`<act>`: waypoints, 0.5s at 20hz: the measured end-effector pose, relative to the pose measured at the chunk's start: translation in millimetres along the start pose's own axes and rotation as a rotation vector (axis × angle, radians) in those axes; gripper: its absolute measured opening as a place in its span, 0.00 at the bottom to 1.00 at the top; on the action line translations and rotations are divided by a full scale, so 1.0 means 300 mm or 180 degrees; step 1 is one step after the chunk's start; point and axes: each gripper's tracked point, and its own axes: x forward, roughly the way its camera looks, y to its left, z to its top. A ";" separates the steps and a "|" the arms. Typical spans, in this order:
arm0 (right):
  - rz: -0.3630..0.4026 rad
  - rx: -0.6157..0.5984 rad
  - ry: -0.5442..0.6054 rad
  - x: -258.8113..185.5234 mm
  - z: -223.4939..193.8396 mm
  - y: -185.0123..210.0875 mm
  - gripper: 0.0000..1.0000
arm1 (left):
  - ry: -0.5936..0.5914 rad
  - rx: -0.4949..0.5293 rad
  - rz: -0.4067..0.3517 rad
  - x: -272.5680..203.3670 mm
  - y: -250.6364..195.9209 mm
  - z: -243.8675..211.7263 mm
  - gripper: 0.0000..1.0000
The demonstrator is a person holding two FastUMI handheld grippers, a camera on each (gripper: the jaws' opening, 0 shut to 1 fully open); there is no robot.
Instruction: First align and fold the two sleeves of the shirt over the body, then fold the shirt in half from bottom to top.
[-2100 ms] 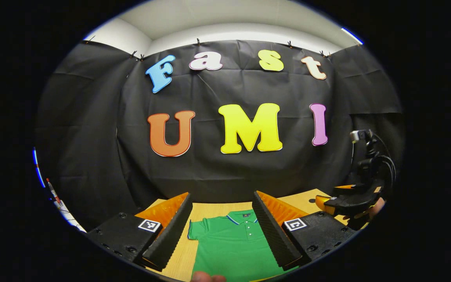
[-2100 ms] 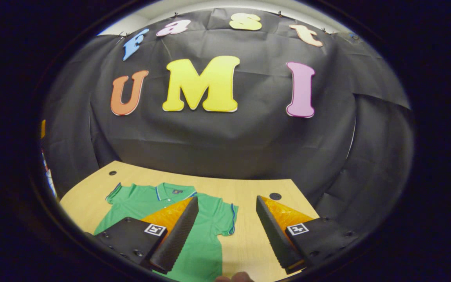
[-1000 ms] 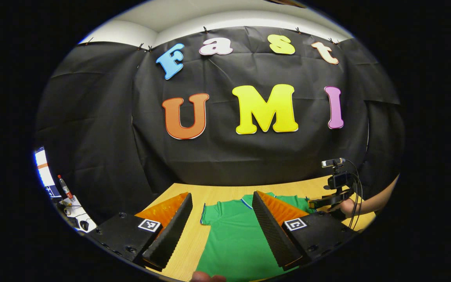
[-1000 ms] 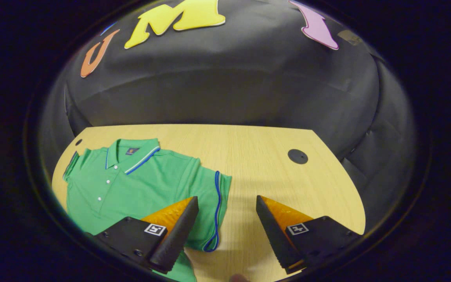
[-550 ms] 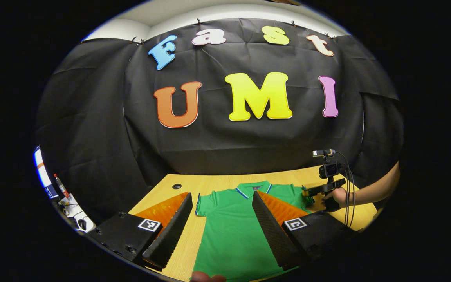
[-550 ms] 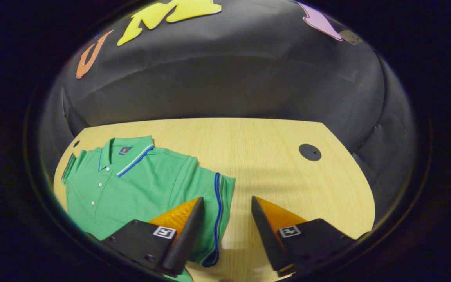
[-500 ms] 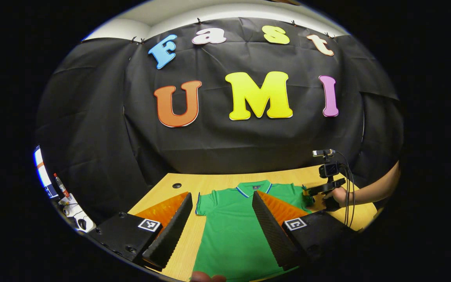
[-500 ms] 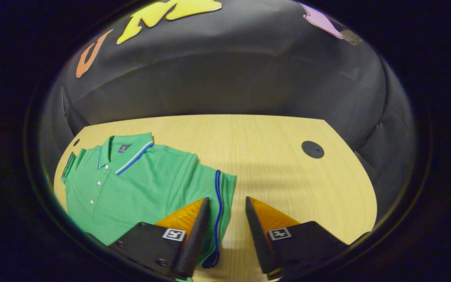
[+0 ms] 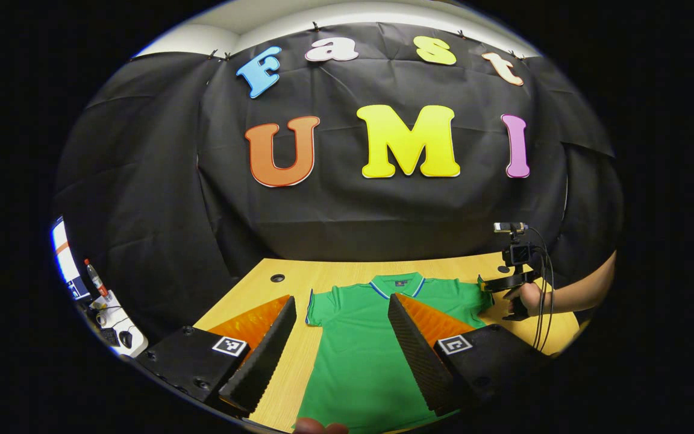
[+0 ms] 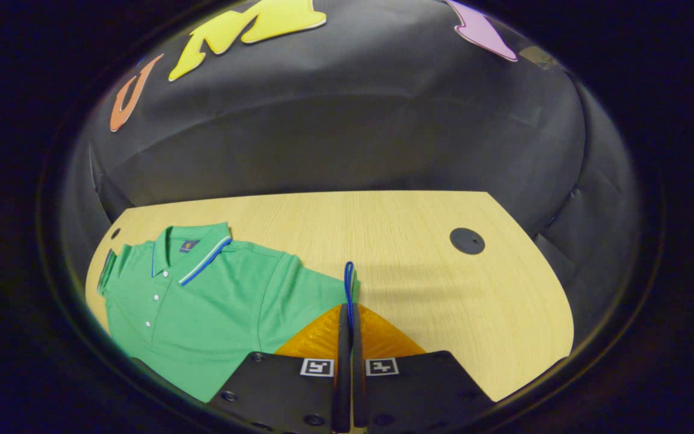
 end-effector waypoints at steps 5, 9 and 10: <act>0.0023 -0.0060 -0.0114 -0.073 0.072 0.048 0.04 | 0.0005 -0.0079 0.0024 -0.012 0.013 0.003 0.99; 0.0070 -0.0259 -0.0196 -0.132 0.130 0.154 0.04 | -0.0013 -0.0198 0.0084 -0.022 0.059 -0.004 0.99; 0.0100 -0.0297 -0.0223 -0.147 0.143 0.198 0.04 | -0.0015 -0.0235 0.0105 -0.025 0.075 -0.008 0.99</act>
